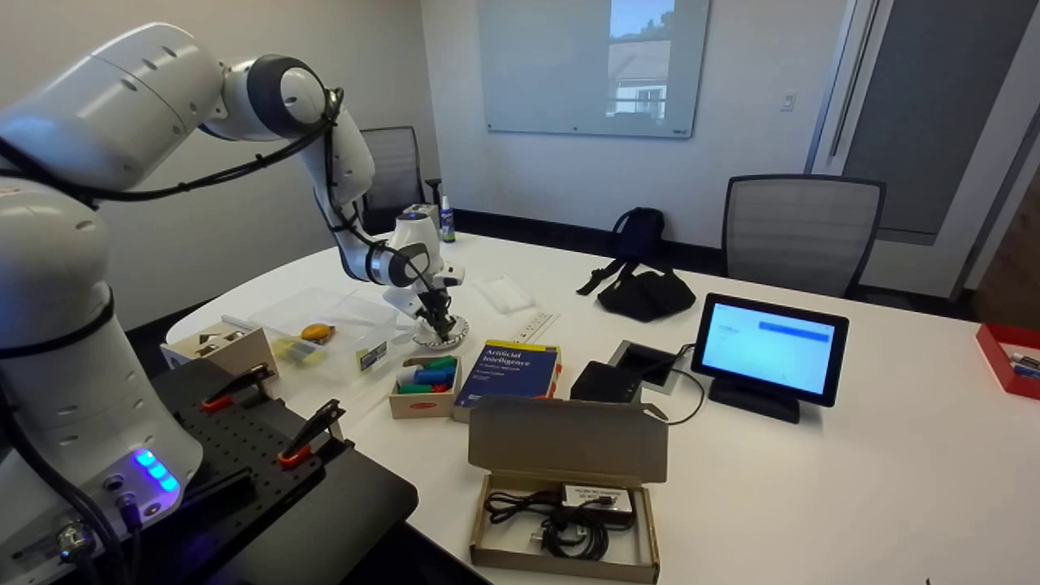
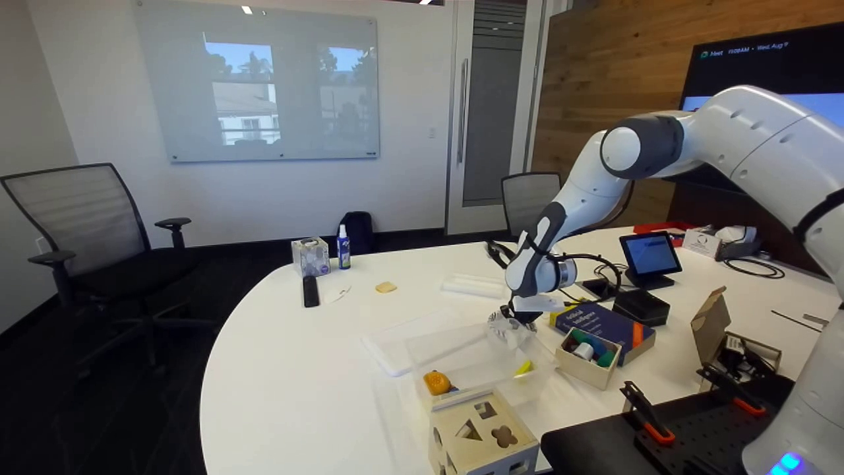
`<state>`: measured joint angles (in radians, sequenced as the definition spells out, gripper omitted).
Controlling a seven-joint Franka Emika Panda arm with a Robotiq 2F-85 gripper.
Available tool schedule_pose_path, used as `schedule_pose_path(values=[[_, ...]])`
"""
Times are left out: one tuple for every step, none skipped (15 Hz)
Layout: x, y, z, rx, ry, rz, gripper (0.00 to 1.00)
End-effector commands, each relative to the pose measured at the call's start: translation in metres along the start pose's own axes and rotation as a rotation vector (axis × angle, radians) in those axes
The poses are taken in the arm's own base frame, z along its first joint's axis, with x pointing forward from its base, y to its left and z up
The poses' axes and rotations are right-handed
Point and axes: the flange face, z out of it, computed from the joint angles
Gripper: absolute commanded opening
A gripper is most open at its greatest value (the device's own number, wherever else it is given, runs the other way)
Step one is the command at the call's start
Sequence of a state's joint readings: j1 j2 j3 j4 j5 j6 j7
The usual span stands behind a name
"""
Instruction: Use the napkin to wipe the white plate
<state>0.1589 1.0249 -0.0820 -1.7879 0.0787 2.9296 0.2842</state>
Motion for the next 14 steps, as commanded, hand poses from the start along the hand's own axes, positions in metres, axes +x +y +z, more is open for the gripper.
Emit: schedule_pose_path(values=[[-0.005, -0.011, 0.001, 0.006, -0.084, -0.022, 0.01], [-0.004, -0.014, 0.000, 0.044, -0.100, -0.023, 0.01], [-0.003, -0.017, 0.000, 0.070, -0.111, -0.022, 0.01], [-0.003, -0.019, 0.001, 0.092, -0.106, -0.015, 0.01], [-0.003, -0.020, 0.002, 0.111, -0.095, -0.001, 0.01], [-0.003, -0.020, 0.003, 0.116, -0.077, 0.007, 0.01], [-0.003, -0.019, 0.003, 0.112, -0.052, 0.012, 0.01], [-0.002, -0.017, 0.002, 0.096, -0.032, 0.012, 0.01], [0.000, -0.015, 0.001, 0.072, -0.003, 0.006, 0.01], [0.001, -0.013, -0.001, 0.052, 0.026, 0.002, 0.01], [0.004, -0.009, -0.004, 0.017, 0.059, -0.006, 0.01], [0.007, -0.005, -0.007, -0.018, 0.082, -0.013, 0.01], [0.009, -0.001, -0.009, -0.058, 0.091, -0.016, 0.01], [0.009, 0.003, -0.011, -0.103, 0.081, -0.023, 0.01]])
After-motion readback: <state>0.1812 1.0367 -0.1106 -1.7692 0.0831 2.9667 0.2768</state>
